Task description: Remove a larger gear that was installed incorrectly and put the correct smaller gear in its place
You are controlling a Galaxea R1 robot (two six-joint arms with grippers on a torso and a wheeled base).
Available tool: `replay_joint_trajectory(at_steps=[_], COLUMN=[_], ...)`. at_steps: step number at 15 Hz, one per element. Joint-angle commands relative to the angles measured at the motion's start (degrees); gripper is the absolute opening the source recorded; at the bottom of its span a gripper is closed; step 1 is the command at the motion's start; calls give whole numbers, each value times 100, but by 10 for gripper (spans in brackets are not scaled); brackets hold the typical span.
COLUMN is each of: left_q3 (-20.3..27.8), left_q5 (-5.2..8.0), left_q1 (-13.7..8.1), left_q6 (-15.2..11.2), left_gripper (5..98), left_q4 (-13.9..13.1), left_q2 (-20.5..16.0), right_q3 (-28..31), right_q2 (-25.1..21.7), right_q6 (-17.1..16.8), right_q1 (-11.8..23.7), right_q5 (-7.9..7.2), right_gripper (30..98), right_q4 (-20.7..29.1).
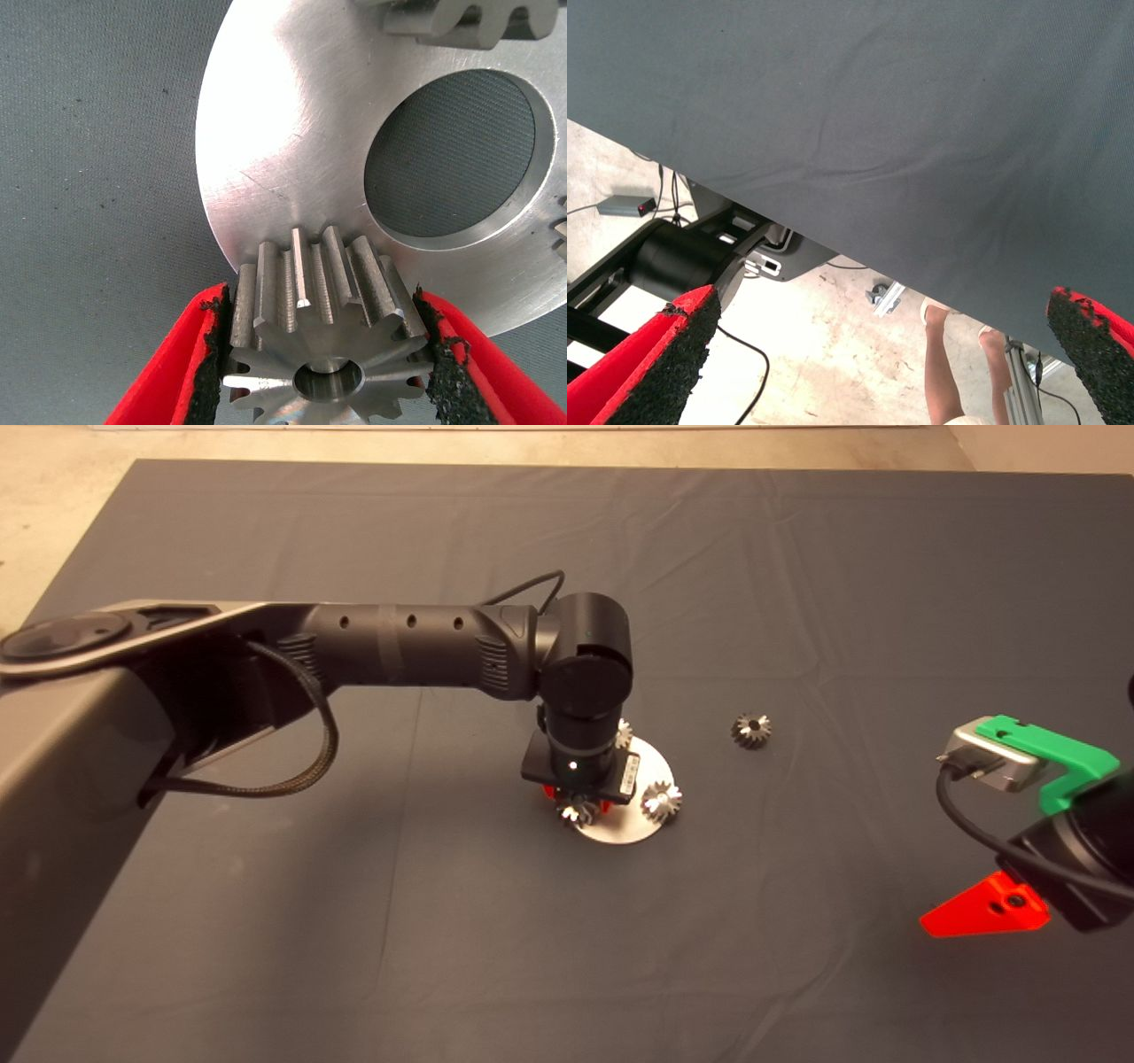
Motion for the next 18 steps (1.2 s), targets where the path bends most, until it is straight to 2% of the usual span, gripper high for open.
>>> replay_joint_trajectory(at_steps=[1,16,18], left_q3=[6,77,85], left_q5=[738,738,738], left_q1=[-60,-113,-131], left_q6=[45,10,-16], left_gripper=[508,443,441], left_q4=[-82,-94,-160], left_q2=[34,43,43], right_q3=[28,28,19], right_q2=[7,-16,-11], right_q6=[4,-14,-14], right_q1=[117,117,117], right_q5=[10,10,10], right_gripper=[977,977,977], right_q4=[173,173,173])
